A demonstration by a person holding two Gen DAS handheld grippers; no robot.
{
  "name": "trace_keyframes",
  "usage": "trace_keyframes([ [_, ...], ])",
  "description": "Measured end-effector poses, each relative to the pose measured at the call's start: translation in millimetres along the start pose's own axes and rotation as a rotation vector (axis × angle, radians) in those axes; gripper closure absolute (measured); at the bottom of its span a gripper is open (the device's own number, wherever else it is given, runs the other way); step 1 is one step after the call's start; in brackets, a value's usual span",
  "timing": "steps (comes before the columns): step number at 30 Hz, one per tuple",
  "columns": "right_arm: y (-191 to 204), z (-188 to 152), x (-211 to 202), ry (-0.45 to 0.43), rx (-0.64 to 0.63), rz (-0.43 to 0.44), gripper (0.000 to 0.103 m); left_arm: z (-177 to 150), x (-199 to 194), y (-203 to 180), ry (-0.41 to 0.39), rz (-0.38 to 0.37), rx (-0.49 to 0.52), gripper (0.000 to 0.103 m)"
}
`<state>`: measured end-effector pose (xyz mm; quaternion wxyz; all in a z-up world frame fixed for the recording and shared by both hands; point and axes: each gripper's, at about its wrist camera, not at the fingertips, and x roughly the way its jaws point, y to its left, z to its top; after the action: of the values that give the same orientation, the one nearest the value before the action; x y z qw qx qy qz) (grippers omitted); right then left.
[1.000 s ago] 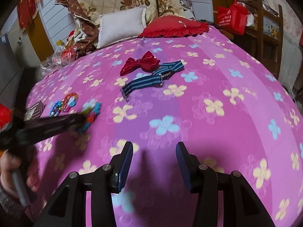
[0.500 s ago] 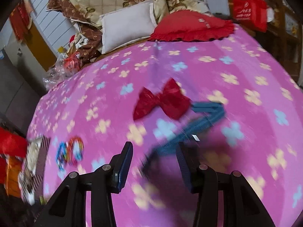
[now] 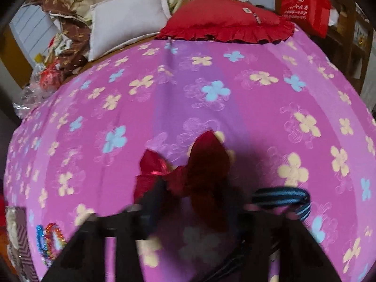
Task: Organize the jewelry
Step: 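Grasp the red bow with the right gripper while the left holds the green bracelet, then carry the green bracelet and red bow into the white tray and open both grippers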
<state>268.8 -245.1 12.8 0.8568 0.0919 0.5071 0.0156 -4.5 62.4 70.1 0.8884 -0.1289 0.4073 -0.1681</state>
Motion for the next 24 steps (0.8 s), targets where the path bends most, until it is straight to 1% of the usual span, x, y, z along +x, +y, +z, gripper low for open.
trace_keyframes([
  [2, 8.0, -5.1, -8.4, -0.014, -0.022, -0.009, 0.073, 1.4, -5.6, 2.5, -0.009, -0.012, -0.019, 0.093],
  [3, 13.0, -8.3, -14.0, -0.024, -0.039, -0.013, 0.086, 2.5, -8.1, 3.3, -0.014, -0.016, -0.023, 0.093],
  [4, 17.6, -11.5, -20.8, -0.031, -0.052, -0.010, 0.089, 3.6, -11.5, 3.8, -0.021, -0.013, -0.025, 0.093],
  [5, 21.5, -14.2, -26.9, -0.033, -0.056, 0.003, 0.094, 4.7, -14.7, 4.1, -0.029, -0.005, -0.025, 0.093],
  [6, 26.0, -17.2, -34.1, -0.036, -0.063, 0.014, 0.096, 5.9, -19.4, 5.2, -0.042, 0.005, -0.027, 0.093],
  [11, 65.1, -41.7, -79.1, -0.078, -0.180, 0.049, 0.097, 12.2, -50.7, 16.8, -0.101, 0.023, -0.065, 0.093],
  [14, 93.2, -56.8, -106.5, -0.096, -0.246, 0.106, 0.097, 13.2, -74.0, 27.7, -0.142, 0.046, -0.089, 0.093],
  [17, 124.0, -70.3, -130.9, -0.106, -0.301, 0.154, 0.097, 7.9, -97.4, 43.6, -0.172, 0.087, -0.121, 0.093],
  [21, 174.7, -95.3, -154.7, -0.098, -0.373, 0.238, 0.097, -5.7, -122.3, 76.4, -0.185, 0.139, -0.197, 0.093],
  [24, 216.1, -116.2, -159.2, -0.066, -0.422, 0.306, 0.097, -17.7, -134.4, 102.8, -0.180, 0.191, -0.254, 0.093],
])
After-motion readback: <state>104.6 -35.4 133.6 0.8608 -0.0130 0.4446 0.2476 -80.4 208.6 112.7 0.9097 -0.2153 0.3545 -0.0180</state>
